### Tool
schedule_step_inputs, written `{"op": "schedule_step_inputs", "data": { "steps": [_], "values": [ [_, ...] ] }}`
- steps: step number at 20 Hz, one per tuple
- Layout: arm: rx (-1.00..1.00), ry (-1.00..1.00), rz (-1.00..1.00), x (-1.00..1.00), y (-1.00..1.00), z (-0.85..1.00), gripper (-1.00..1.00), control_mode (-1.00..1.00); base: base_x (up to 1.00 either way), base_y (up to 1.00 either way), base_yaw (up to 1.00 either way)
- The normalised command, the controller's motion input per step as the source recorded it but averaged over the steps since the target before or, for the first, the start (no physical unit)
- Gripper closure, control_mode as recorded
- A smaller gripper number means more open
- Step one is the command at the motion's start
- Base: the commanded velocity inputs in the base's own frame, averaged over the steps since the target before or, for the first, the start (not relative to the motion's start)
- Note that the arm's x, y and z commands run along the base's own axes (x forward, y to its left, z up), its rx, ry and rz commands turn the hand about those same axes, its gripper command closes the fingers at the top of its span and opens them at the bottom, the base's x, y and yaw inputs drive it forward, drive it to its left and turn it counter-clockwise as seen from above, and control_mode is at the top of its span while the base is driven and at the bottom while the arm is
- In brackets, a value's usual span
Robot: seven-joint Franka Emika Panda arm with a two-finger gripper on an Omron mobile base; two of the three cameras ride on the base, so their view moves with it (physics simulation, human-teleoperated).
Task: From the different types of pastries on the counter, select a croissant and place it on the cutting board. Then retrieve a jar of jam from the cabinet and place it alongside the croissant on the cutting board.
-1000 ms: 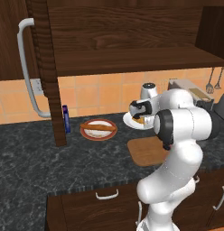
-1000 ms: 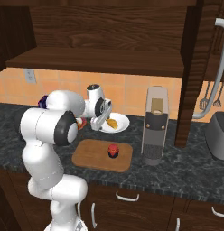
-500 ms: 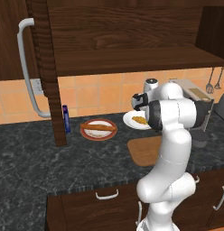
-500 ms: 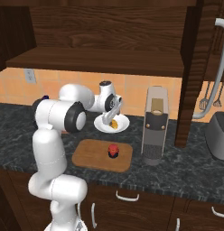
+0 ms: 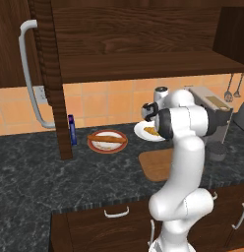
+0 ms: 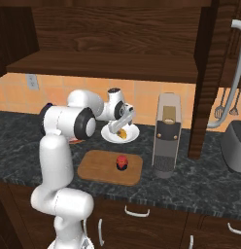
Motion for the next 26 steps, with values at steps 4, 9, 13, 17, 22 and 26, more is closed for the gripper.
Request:
{"op": "schedule_step_inputs", "data": {
  "steps": [4, 9, 13, 17, 22, 26],
  "values": [
    [0.08, 0.02, -0.18, 0.00, 0.00, -0.10, -1.00, -1.00, 0.00, 0.00, 0.00],
    [0.08, 0.05, 0.00, 0.00, 0.01, 0.00, -1.00, -1.00, 0.00, 0.00, 0.00],
    [0.00, 0.01, 0.01, 0.22, 0.08, 0.00, -1.00, -1.00, 0.00, 0.00, 0.00],
    [0.00, 0.00, 0.07, 0.33, 0.26, 0.00, -1.00, -1.00, 0.00, 0.00, 0.00],
    [0.00, 0.01, 0.08, 0.20, 0.14, -0.01, -1.00, -1.00, 0.00, 0.00, 0.00],
    [0.02, 0.10, 0.00, 0.00, 0.00, -0.34, -1.00, -1.00, 0.00, 0.00, 0.00]
  ]
}}
